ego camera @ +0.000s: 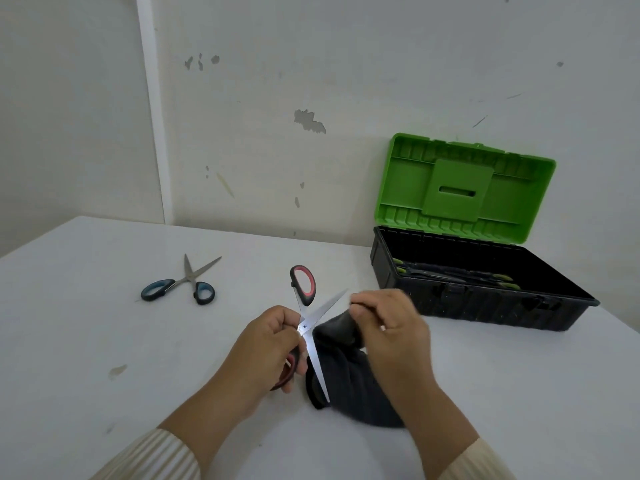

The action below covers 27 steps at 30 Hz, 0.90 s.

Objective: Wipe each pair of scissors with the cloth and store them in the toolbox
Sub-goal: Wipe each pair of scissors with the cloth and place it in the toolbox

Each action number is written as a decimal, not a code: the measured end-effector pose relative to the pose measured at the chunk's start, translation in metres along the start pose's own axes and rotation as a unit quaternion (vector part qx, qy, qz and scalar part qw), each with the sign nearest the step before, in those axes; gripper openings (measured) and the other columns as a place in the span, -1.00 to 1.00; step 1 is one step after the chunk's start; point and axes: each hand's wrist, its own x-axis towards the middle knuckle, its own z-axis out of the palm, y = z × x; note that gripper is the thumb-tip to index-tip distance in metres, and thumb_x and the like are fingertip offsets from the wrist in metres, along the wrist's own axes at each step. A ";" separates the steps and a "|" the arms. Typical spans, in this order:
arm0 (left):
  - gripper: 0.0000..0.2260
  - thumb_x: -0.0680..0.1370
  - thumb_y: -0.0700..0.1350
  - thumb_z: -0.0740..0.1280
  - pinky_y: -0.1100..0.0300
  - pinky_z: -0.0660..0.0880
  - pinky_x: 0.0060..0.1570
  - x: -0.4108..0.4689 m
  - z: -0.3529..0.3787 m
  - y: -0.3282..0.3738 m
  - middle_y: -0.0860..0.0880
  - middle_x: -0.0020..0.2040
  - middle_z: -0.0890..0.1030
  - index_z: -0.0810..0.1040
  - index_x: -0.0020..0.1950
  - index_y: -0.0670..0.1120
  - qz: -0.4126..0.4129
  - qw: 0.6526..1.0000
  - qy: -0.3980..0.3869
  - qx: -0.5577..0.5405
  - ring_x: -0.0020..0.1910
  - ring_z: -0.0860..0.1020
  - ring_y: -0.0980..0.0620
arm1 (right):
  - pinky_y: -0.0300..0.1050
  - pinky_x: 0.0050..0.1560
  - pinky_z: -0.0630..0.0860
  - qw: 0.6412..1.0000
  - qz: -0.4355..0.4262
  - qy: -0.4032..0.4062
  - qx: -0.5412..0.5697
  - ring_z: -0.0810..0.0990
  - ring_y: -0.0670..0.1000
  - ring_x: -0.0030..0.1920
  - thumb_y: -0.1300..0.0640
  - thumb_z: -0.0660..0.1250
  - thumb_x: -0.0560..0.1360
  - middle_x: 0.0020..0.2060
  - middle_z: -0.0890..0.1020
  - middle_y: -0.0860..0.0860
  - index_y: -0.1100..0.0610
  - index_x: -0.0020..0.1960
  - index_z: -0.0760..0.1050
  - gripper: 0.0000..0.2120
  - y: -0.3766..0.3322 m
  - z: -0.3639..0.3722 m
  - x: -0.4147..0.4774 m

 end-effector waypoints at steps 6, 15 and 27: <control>-0.83 0.53 -0.33 0.15 0.20 0.34 -0.54 -0.001 -0.002 0.003 -0.20 -0.45 0.51 0.51 -0.15 -0.19 0.017 0.997 0.044 -0.060 -0.54 0.38 -0.06 | -0.56 -0.04 0.35 0.983 -0.087 -0.160 0.033 0.49 -0.16 -0.10 0.14 0.28 0.42 -0.16 0.62 0.01 0.09 -0.10 0.61 -0.85 -0.012 0.029 -0.016; -0.83 0.53 -0.33 0.12 0.13 0.46 -0.38 0.013 -0.022 0.008 -0.08 -0.35 0.54 0.48 -0.07 -0.16 0.032 0.959 0.234 -0.154 -0.37 0.47 -0.04 | -0.27 -0.19 0.47 0.967 -0.107 -0.224 -0.050 0.45 -0.18 -0.17 -0.06 0.18 0.41 -0.20 0.50 -0.14 -0.01 -0.16 0.60 -0.75 -0.008 0.018 -0.018; -0.85 0.54 -0.25 0.15 0.12 0.38 -0.41 -0.003 0.010 0.001 -0.08 -0.32 0.49 0.47 -0.10 -0.08 0.032 0.961 0.189 -0.199 -0.38 0.43 -0.03 | -0.16 -0.41 0.41 0.879 0.266 -0.262 0.296 0.46 -0.05 -0.46 0.19 0.27 0.51 -0.36 0.60 0.06 0.06 -0.08 0.62 -0.85 -0.048 0.028 -0.025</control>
